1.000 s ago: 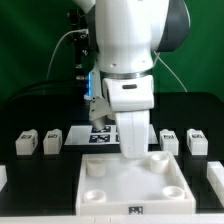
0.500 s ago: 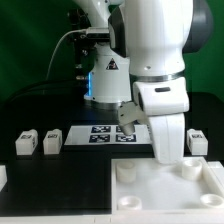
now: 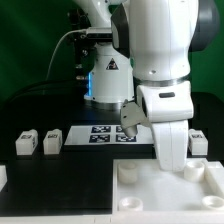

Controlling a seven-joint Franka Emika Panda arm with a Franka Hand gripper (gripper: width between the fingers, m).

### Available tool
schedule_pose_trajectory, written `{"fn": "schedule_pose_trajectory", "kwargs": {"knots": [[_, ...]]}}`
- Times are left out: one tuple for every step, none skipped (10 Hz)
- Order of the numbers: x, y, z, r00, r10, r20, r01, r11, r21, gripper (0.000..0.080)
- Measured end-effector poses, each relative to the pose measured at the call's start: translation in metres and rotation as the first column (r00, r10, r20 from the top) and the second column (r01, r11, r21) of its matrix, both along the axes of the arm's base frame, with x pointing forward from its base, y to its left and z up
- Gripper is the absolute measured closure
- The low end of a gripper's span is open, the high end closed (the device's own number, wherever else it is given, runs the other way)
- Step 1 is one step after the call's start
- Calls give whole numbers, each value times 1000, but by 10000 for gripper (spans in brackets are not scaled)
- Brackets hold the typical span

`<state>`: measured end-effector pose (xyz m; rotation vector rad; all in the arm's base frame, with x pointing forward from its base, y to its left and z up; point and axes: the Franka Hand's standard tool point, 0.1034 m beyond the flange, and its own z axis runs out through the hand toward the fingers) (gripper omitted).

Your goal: Assemble one leg

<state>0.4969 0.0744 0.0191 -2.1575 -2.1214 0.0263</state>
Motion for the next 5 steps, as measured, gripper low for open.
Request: {"fn": "schedule_pose_trajectory", "kwargs": {"knots": [[0, 0, -1, 1000, -1, -1, 1, 1000, 0, 739], [0, -1, -1, 1000, -1, -1, 1, 1000, 0, 524], [0, -1, -1, 1000, -1, -1, 1, 1000, 0, 524], [0, -1, -1, 1000, -2, -1, 2, 1000, 0, 343], [0, -1, -1, 1000, -2, -1, 2, 1000, 0, 202]]}}
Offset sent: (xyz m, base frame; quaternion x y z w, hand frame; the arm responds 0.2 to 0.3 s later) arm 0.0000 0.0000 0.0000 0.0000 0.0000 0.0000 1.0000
